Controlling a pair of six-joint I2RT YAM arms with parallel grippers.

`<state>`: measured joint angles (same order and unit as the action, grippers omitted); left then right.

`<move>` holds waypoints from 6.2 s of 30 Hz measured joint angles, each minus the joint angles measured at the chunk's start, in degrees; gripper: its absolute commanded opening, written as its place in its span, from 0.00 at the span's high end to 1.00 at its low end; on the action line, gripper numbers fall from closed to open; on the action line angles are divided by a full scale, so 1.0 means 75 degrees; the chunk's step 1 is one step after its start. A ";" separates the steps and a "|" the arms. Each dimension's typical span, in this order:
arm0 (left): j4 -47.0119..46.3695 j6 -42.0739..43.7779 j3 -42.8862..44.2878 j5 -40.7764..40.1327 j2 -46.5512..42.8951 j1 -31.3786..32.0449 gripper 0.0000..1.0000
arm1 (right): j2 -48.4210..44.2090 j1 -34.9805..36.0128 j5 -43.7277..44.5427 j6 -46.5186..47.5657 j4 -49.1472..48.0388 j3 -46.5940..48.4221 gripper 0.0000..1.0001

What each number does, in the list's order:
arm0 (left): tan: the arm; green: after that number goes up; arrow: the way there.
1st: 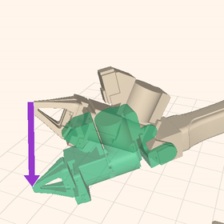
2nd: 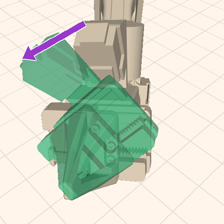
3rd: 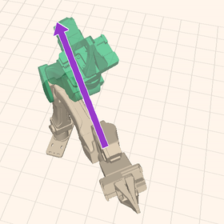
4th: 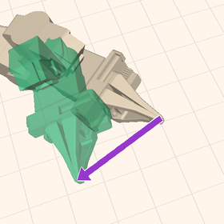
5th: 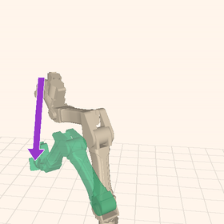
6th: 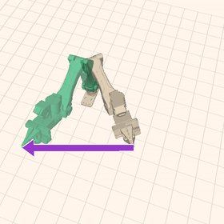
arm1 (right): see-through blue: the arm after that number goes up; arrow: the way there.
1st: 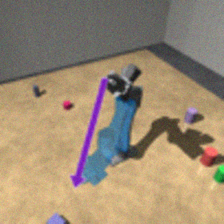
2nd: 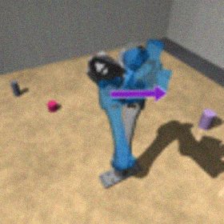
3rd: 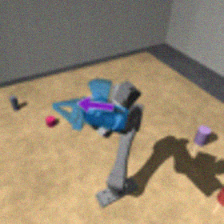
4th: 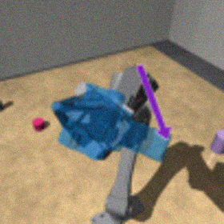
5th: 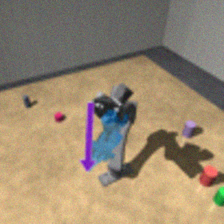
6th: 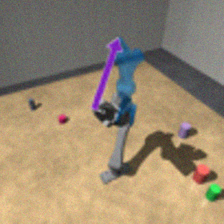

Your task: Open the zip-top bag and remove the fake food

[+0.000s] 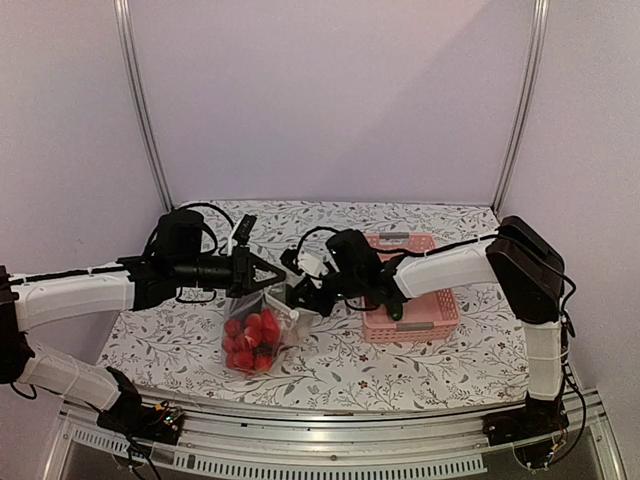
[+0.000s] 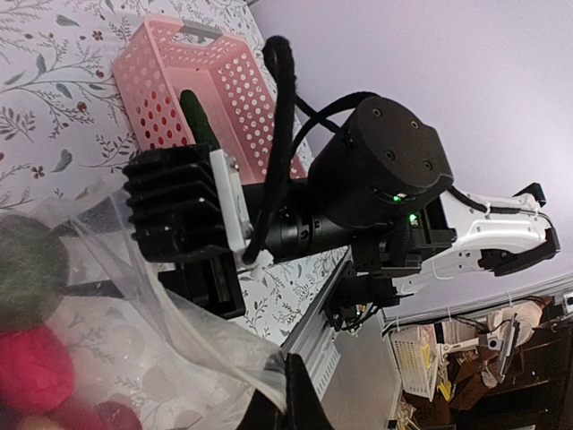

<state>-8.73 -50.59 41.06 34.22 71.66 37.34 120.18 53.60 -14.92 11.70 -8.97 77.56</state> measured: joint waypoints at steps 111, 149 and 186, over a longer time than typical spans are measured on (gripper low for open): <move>0.1166 0.0717 0.0746 -0.1396 0.1851 -0.0268 1.00 | -0.1346 -0.0256 -0.1696 -0.0784 0.0860 -0.1457 0.62; 0.1722 0.1064 0.1352 -0.1550 0.2226 -0.0289 1.00 | -0.4100 -0.4071 0.0070 -0.2556 0.1836 -0.2547 0.58; 0.1020 0.1198 0.1367 -0.0195 0.1967 -0.0166 1.00 | -0.2451 -0.1320 -0.2460 -0.1897 0.1635 -0.0510 0.57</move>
<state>-1.08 -41.60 51.31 32.75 86.41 36.10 101.80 43.70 -33.36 -2.52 3.29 73.73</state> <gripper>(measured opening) 0.003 0.471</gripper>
